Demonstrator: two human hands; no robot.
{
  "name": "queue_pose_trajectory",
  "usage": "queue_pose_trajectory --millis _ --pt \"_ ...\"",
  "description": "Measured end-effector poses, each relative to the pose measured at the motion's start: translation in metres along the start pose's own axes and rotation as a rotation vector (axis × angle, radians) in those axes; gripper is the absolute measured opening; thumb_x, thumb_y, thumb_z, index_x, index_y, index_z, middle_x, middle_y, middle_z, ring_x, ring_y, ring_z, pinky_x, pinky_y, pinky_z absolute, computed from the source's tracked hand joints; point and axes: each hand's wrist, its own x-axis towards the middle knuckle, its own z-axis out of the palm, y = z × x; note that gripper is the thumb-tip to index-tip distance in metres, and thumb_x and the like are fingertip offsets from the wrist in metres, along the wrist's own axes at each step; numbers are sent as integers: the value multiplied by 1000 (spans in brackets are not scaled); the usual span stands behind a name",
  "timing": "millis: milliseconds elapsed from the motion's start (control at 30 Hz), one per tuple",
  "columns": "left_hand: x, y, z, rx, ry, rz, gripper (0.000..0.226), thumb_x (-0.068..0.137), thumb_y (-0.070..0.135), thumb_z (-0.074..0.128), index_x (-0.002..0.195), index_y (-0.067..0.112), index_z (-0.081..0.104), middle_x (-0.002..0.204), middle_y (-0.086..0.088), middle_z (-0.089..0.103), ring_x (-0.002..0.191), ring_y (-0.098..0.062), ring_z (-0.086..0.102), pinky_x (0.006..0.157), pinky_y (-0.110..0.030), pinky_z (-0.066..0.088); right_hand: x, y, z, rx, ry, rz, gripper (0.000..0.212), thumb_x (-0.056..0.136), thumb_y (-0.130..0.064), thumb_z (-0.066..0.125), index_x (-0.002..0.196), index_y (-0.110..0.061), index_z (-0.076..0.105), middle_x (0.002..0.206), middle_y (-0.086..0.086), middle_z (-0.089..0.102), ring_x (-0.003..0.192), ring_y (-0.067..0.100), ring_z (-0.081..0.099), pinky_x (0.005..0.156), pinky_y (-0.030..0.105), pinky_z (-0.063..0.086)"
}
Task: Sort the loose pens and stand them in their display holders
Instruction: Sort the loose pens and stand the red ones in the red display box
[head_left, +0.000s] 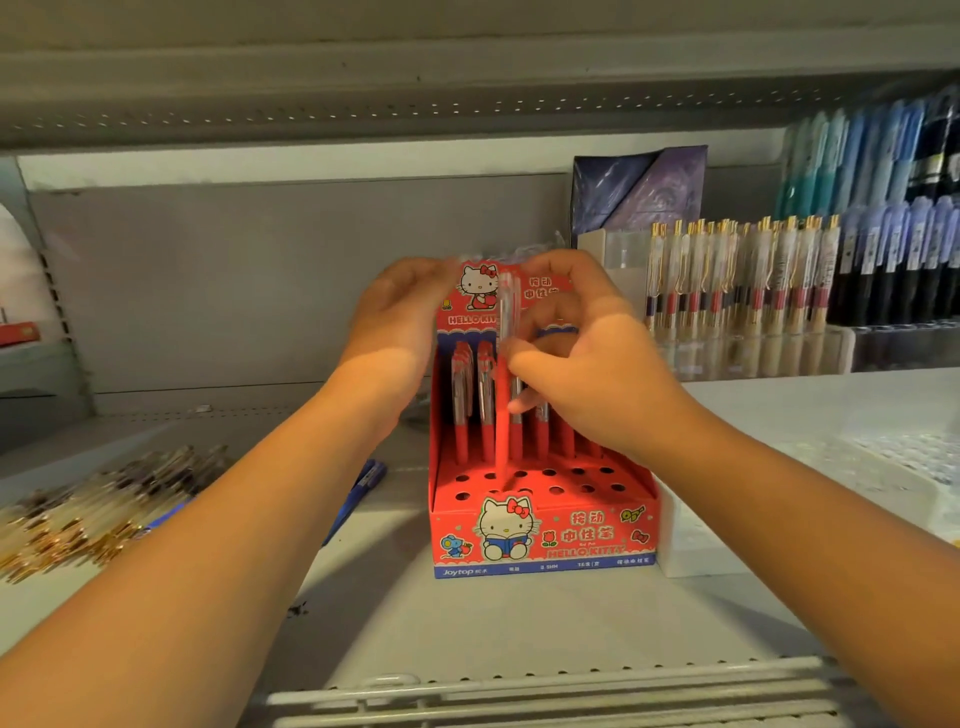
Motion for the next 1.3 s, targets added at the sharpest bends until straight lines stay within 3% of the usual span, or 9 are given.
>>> queue_pose_trajectory --millis 100,267,400,500,600,767,1000,1167,1300 --pt "3 -6 -3 263 15 -292 8 93 19 55 86 18 59 85 2 58 71 -11 54 68 -25 43 5 -1 6 -17 42 -38 48 85 1 65 115 -33 50 92 4 60 60 28 69 50 42 60" --pt "-11 -17 -4 267 -292 -636 28 93 27 47 73 16 63 50 -4 67 70 -30 63 65 -39 51 11 6 23 -128 85 -70 52 80 -5 69 101 -47 47 77 -7 61 58 21 66 49 46 58" --pt "-7 -21 -6 349 -322 -629 30 96 20 41 76 11 61 42 -2 63 62 -28 64 55 -34 51 8 18 28 -206 93 -105 49 79 -8 69 103 -45 47 76 0 64 56 18 62 67 44 58" --pt "-7 -22 -8 392 -352 -621 30 97 15 36 82 10 62 54 -7 69 45 -23 67 47 -35 56 8 21 29 -209 78 -122 49 79 -10 67 110 -43 48 75 -1 63 54 14 60 69 44 57" --pt "-5 -23 -8 412 -366 -606 30 98 12 33 86 11 61 75 -13 68 54 -25 69 50 -41 59 8 23 28 -195 61 -131 49 80 -11 67 110 -46 49 76 -6 62 57 14 63 64 45 59" --pt "-1 -27 -12 399 -414 -603 30 95 6 32 87 9 62 53 -7 68 51 -25 69 59 -49 61 7 25 29 -160 61 -126 51 80 -6 65 104 -48 49 77 -7 60 60 23 65 63 50 58" --pt "1 -28 -16 367 -442 -598 33 90 0 32 93 13 62 56 -5 70 54 -25 72 54 -46 60 1 26 30 -327 -124 -85 47 82 -10 70 108 -41 45 79 -3 64 58 13 67 66 42 58" --pt "5 -32 -17 348 -473 -603 34 92 2 33 101 12 64 70 -11 74 63 -28 74 57 -48 60 0 24 26 -336 -168 -28 48 86 -14 70 109 -44 41 84 -2 66 62 16 70 68 44 60" --pt "6 -35 -19 341 -481 -608 31 91 3 33 98 14 62 63 -8 72 60 -27 73 55 -46 59 -3 23 26 -321 -178 -17 49 87 -11 69 112 -42 40 81 -2 65 59 15 70 66 44 60"
